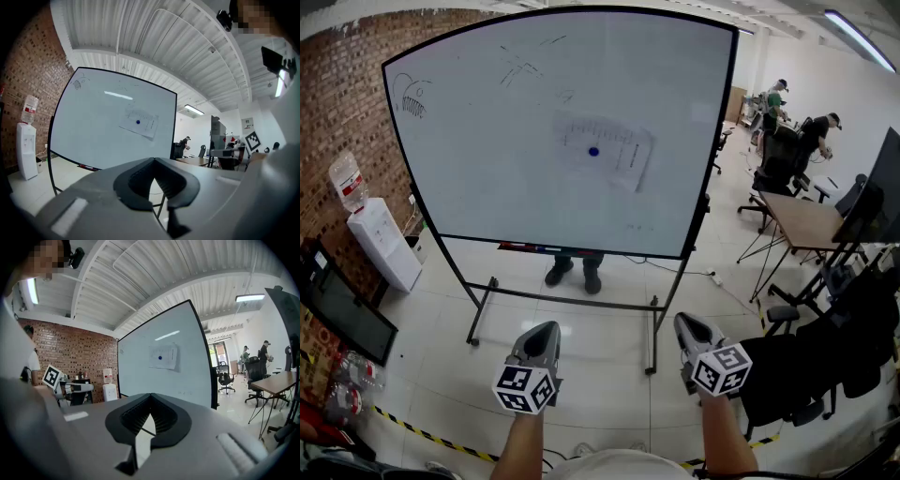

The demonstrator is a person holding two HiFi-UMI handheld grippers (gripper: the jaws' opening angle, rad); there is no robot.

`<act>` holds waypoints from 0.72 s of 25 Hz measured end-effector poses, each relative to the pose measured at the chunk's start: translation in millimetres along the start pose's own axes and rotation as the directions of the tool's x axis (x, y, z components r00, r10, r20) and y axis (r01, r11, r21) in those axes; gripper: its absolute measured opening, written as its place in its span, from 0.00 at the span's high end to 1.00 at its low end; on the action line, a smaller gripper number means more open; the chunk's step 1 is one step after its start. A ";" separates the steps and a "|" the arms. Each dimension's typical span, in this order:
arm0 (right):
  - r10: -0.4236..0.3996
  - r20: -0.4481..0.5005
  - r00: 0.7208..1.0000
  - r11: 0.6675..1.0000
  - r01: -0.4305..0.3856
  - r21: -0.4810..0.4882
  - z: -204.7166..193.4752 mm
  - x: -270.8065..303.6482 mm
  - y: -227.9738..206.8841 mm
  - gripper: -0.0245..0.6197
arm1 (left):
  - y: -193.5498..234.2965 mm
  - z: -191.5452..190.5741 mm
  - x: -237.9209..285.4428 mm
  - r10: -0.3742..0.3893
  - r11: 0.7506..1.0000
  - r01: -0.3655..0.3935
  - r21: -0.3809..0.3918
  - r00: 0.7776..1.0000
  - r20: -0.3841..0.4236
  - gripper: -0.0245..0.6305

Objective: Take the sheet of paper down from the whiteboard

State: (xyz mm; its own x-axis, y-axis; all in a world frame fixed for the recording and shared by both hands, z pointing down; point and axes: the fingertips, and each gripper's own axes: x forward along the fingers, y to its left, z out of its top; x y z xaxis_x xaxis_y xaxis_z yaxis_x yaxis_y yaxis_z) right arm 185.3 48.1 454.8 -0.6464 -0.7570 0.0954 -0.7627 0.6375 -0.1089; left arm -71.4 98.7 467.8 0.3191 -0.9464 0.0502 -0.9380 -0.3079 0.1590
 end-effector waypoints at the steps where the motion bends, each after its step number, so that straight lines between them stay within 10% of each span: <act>1: 0.001 0.000 1.000 1.000 -0.001 0.000 0.1 2.4 4.5 0.95 | 3.7 0.3 -3.1 0.000 1.000 0.000 -0.002 1.000 0.001 0.96; 18: 0.032 -0.044 0.998 0.999 -0.032 0.008 -20.8 60.0 44.9 0.95 | 57.5 -24.6 -19.7 0.020 0.999 -0.017 0.045 0.998 -0.061 0.96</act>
State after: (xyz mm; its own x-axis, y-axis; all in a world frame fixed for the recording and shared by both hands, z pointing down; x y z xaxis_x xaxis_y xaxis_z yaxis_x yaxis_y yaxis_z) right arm 111.8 34.3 476.2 -0.6709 -0.7290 0.1357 -0.7415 0.6602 -0.1195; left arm -128.2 102.1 500.2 0.3084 -0.9444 0.1138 -0.9484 -0.2961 0.1132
